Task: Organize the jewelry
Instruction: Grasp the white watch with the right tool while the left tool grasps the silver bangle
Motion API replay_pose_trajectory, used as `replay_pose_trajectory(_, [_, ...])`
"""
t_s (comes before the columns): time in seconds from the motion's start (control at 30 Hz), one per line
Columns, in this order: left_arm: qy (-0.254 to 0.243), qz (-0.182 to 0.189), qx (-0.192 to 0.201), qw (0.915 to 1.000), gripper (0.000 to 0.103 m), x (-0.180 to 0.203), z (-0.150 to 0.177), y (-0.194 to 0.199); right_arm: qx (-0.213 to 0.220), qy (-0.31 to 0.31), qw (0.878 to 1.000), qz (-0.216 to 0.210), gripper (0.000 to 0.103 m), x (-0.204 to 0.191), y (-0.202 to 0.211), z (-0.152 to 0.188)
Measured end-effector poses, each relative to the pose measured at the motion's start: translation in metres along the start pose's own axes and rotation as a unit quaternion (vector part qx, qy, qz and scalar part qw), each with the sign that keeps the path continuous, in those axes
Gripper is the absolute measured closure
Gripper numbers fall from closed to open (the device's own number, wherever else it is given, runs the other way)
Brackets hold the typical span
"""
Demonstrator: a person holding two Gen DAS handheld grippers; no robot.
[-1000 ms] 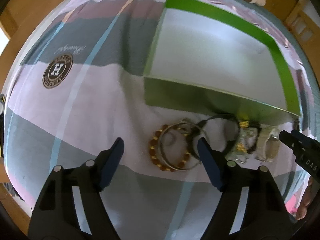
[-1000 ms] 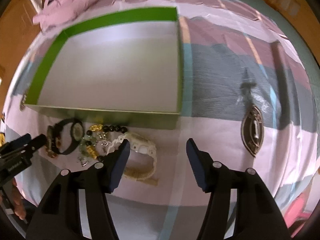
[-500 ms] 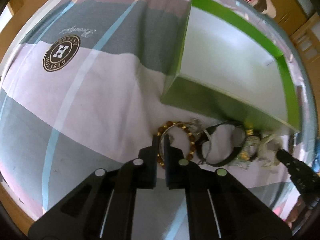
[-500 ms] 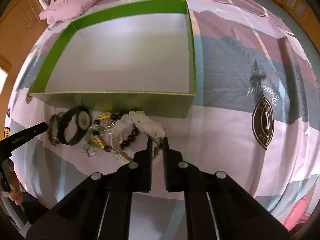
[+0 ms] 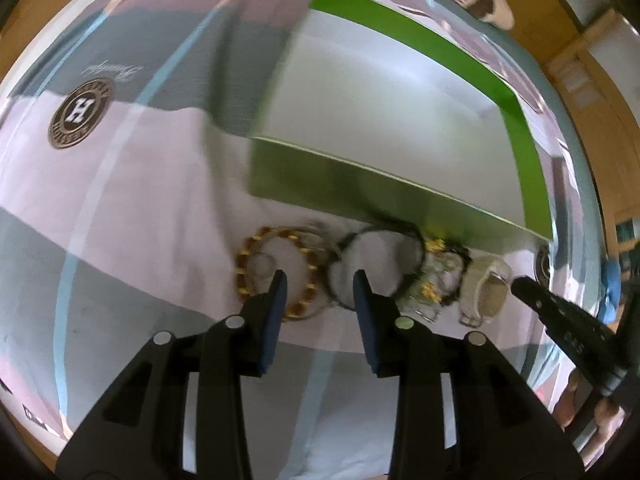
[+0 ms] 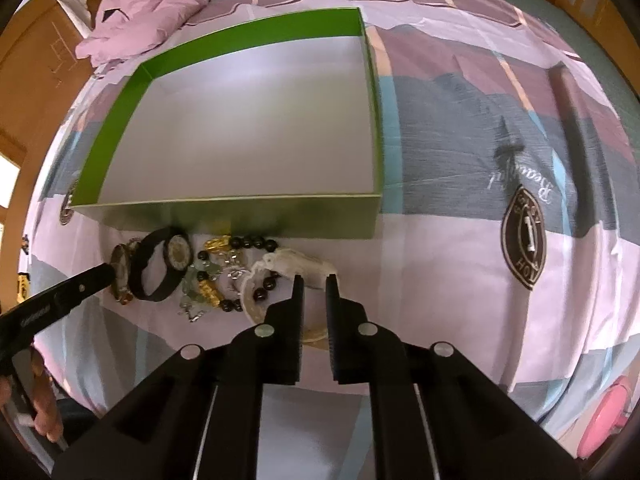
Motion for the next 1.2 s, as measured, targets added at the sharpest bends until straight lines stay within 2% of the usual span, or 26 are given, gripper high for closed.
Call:
replay_pose_trajectory(0.23, [-0.006, 0.01, -0.024, 0.9996, 0.07, 0.022, -0.005, -0.031, -0.009, -0.006, 1.0, 0.02, 0.093, 0.008, -0.008, 0.005])
replay_pose_trajectory(0.27, [-0.01, 0.003, -0.025, 0.9996, 0.075, 0.023, -0.006, -0.035, -0.01, -0.006, 1.0, 0.021, 0.093, 0.004, -0.011, 0.003])
replay_pose_trajectory(0.3, [-0.013, -0.008, -0.024, 0.9996, 0.089, 0.023, -0.006, -0.036, -0.012, -0.008, 1.0, 0.019, 0.093, 0.005, -0.012, 0.003])
replay_pose_trajectory(0.33, [-0.016, -0.017, -0.02, 0.9995, 0.092, 0.02, -0.006, -0.035, -0.013, -0.009, 1.0, 0.018, 0.093, 0.006, -0.012, 0.003])
replay_pose_trajectory(0.4, [-0.012, -0.01, -0.012, 0.9998, 0.096, 0.019, -0.007, -0.031, -0.012, -0.008, 1.0, 0.017, 0.093, 0.007, -0.011, 0.002])
replay_pose_trajectory(0.57, [-0.009, 0.0, 0.038, 0.9992, 0.096, 0.017, -0.018, -0.002, -0.002, -0.012, 1.0, 0.024, 0.092, 0.013, -0.006, 0.001])
replay_pose_trajectory(0.63, [-0.007, 0.01, 0.049, 0.9987, 0.096, 0.016, -0.02, 0.008, -0.006, -0.012, 0.999, 0.03, 0.086, 0.016, -0.008, 0.003])
replay_pose_trajectory(0.7, [-0.011, 0.01, 0.06, 0.9981, 0.096, 0.017, -0.022, 0.015, -0.013, -0.013, 0.999, 0.03, 0.072, 0.016, -0.012, 0.005])
replay_pose_trajectory(0.77, [-0.014, 0.01, 0.061, 0.998, 0.096, 0.016, -0.023, 0.019, -0.018, -0.013, 0.999, 0.025, 0.072, 0.014, -0.016, 0.006])
replay_pose_trajectory(0.97, [-0.011, 0.015, 0.053, 0.9984, 0.096, 0.014, -0.021, 0.019, -0.011, 0.007, 0.999, 0.052, 0.072, 0.012, -0.018, 0.002])
replay_pose_trajectory(1.13, [-0.007, 0.013, 0.055, 0.9984, 0.096, 0.012, -0.021, 0.017, -0.011, 0.003, 1.0, 0.022, 0.071, 0.009, -0.014, 0.004])
replay_pose_trajectory(1.2, [-0.004, 0.012, 0.055, 0.9984, 0.096, 0.011, -0.022, 0.017, -0.02, 0.004, 1.0, 0.011, 0.068, 0.007, -0.017, 0.008])
Point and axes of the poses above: each gripper's, at about its wrist camera, not at the fingertips, and y roughly against the way its jaws point, x to its right, z to its underside, the point moved 6 cm from there along -y, roughly the way its jaws point, and after that the axes turned 7 degrees about x, right-handed, at the moved point
